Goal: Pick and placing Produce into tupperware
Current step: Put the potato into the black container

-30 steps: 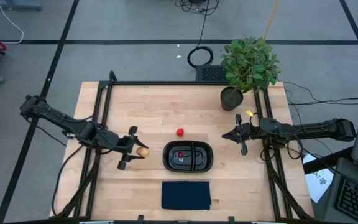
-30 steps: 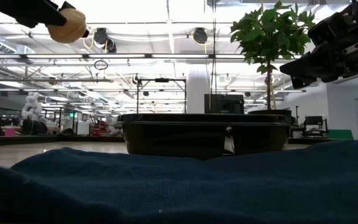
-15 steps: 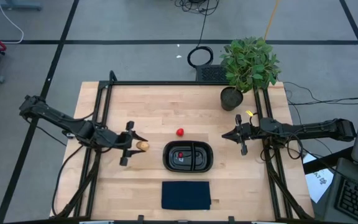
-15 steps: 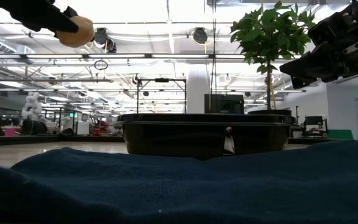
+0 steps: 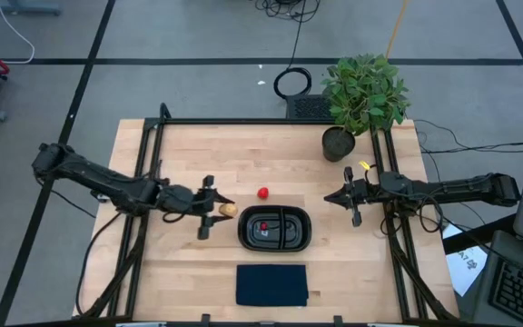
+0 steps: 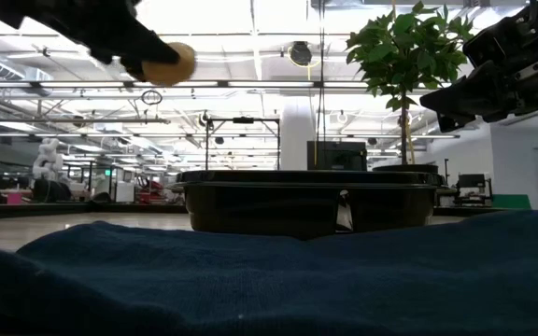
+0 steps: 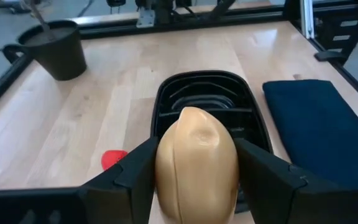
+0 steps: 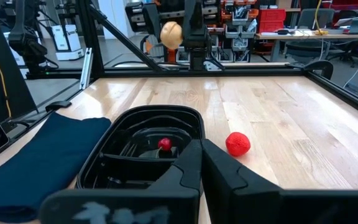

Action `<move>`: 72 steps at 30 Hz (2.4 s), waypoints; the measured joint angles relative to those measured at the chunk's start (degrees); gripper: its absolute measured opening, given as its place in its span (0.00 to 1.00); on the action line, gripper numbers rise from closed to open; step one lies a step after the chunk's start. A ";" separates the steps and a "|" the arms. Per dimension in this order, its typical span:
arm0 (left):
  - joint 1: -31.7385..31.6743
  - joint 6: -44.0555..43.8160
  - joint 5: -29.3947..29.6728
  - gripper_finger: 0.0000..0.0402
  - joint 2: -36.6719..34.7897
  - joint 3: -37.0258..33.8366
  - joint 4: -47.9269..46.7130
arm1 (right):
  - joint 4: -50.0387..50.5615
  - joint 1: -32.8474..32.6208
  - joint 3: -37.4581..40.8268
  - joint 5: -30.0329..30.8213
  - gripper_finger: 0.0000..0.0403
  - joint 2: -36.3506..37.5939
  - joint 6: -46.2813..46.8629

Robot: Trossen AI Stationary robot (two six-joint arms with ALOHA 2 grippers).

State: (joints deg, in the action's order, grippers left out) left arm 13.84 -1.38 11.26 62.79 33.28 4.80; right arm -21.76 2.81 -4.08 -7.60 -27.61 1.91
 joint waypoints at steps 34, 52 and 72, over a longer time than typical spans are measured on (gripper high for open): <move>-10.73 11.96 -16.38 0.50 41.91 27.64 -1.43 | 0.48 0.00 0.00 -0.01 0.00 -0.02 -0.87; -10.29 12.01 -17.80 0.49 46.86 29.99 -4.29 | 0.70 -0.02 0.00 0.00 0.00 -0.02 -0.83; -9.63 12.01 -18.96 0.51 46.85 29.77 -5.09 | 0.66 -0.02 0.02 0.00 0.00 -0.02 -0.83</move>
State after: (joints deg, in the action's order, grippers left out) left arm 4.21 10.63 -7.70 109.65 63.05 -0.30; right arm -21.10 2.79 -4.05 -7.60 -27.64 1.08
